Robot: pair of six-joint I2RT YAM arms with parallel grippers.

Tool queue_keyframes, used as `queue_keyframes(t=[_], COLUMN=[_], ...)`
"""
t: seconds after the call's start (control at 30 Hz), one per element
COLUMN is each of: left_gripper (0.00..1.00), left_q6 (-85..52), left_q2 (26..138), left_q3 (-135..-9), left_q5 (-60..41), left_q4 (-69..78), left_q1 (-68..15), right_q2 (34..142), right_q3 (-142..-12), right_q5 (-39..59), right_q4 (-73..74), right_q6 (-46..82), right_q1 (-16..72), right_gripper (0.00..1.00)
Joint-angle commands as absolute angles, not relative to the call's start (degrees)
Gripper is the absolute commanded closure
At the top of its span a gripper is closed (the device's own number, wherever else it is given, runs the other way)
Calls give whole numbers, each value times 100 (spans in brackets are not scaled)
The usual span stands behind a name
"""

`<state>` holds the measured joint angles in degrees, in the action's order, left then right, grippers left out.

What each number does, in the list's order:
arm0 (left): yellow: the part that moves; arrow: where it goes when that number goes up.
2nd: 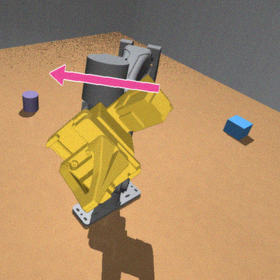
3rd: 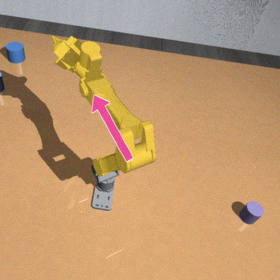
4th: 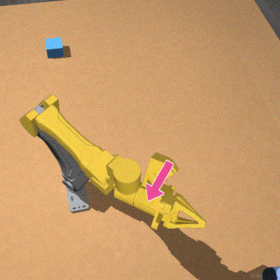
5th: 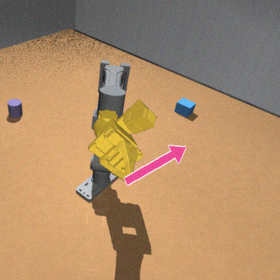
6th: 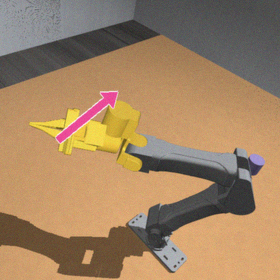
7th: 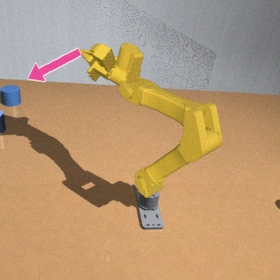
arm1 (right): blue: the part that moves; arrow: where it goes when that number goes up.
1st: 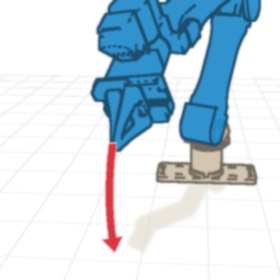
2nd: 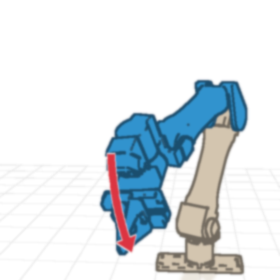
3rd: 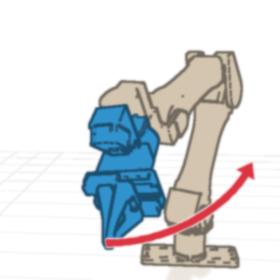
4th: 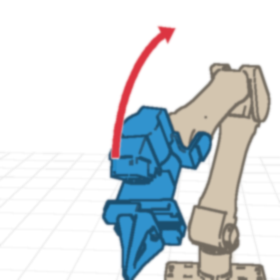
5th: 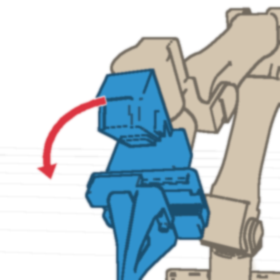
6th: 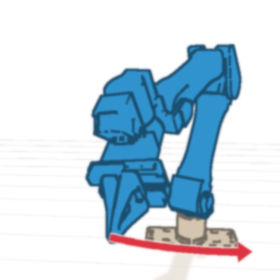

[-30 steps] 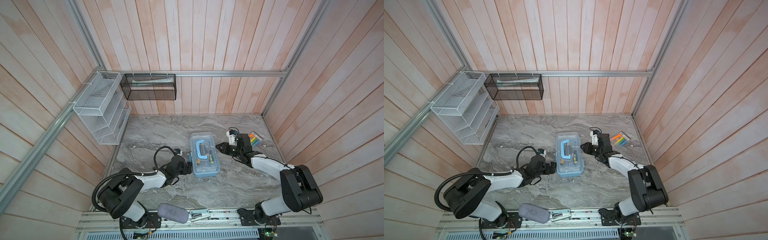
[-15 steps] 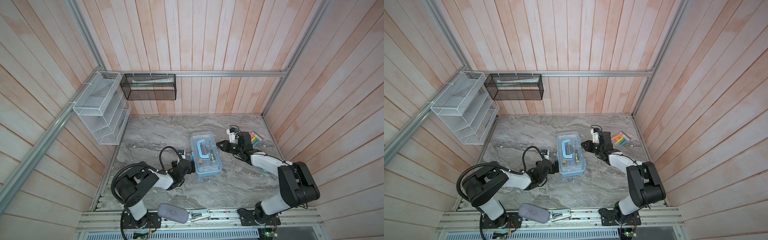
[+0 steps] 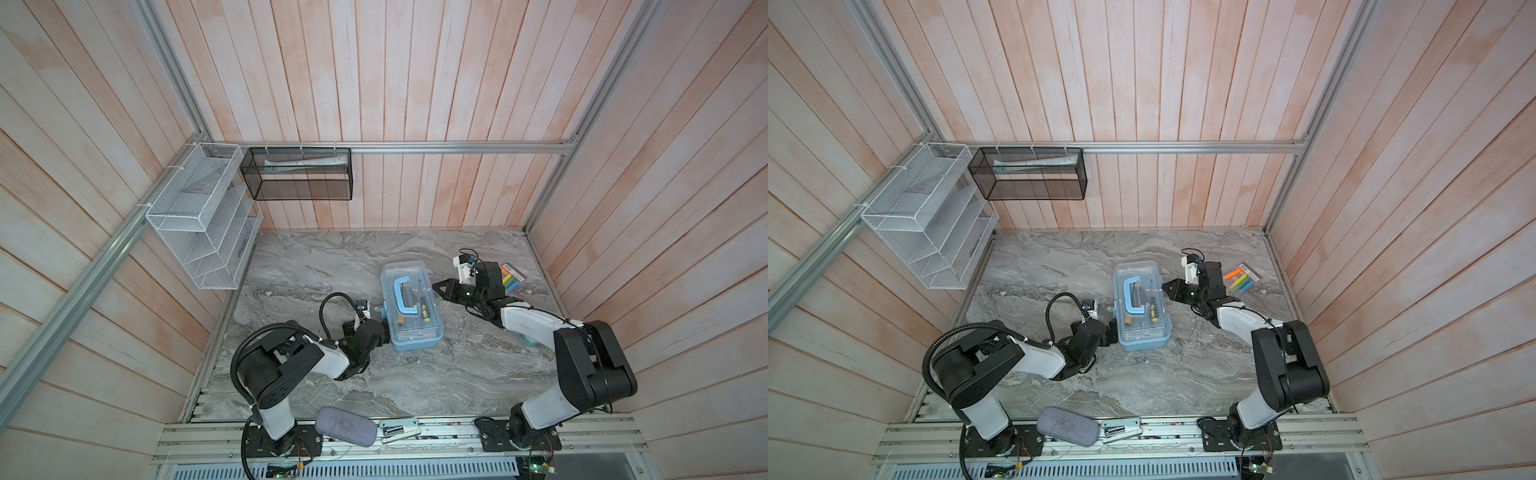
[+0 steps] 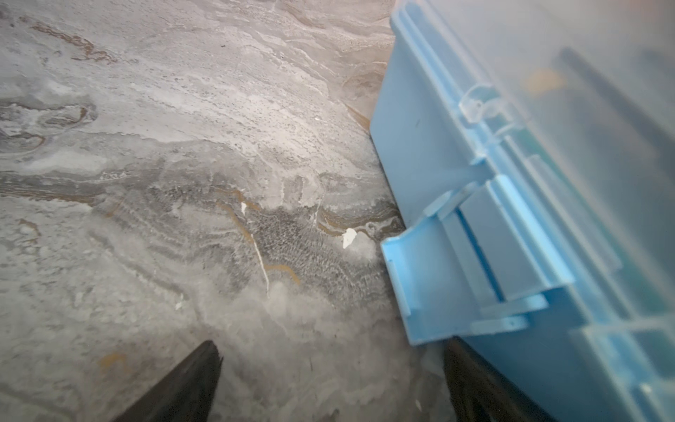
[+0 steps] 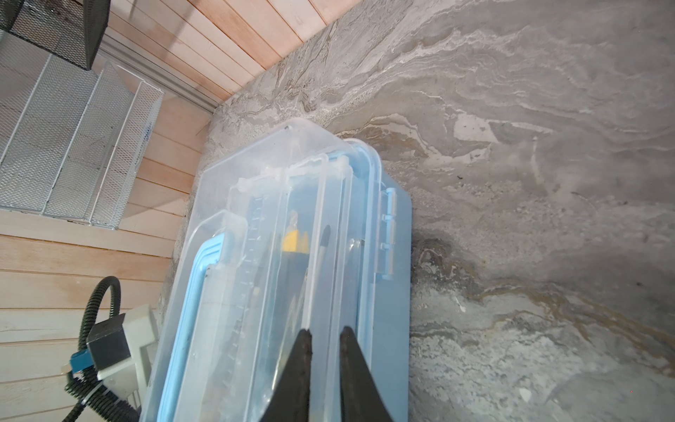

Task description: Pack the tool kit

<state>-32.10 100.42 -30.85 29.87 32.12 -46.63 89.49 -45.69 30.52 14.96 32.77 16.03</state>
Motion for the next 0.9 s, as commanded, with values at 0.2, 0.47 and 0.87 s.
queue_keyframes(t=[0.2, 0.47, 0.87], left_gripper=[2, 1, 2], left_q6=[-3064, -2564, -2100], left_q2=[9869, 9511, 10148], left_q3=[-2969, -2055, -1899], left_q5=[3212, 2320, 1811], left_q4=[2843, 4325, 5565], left_q1=[-4446, -4403, -4425], right_q2=[9053, 9066, 9270], right_q3=[-4717, -4676, -4724], right_q5=[3322, 3312, 3402], right_q4=[1518, 1512, 1626], right_q6=[3212, 3174, 3173], right_q1=[1613, 1617, 1602], right_gripper=[85, 85, 85])
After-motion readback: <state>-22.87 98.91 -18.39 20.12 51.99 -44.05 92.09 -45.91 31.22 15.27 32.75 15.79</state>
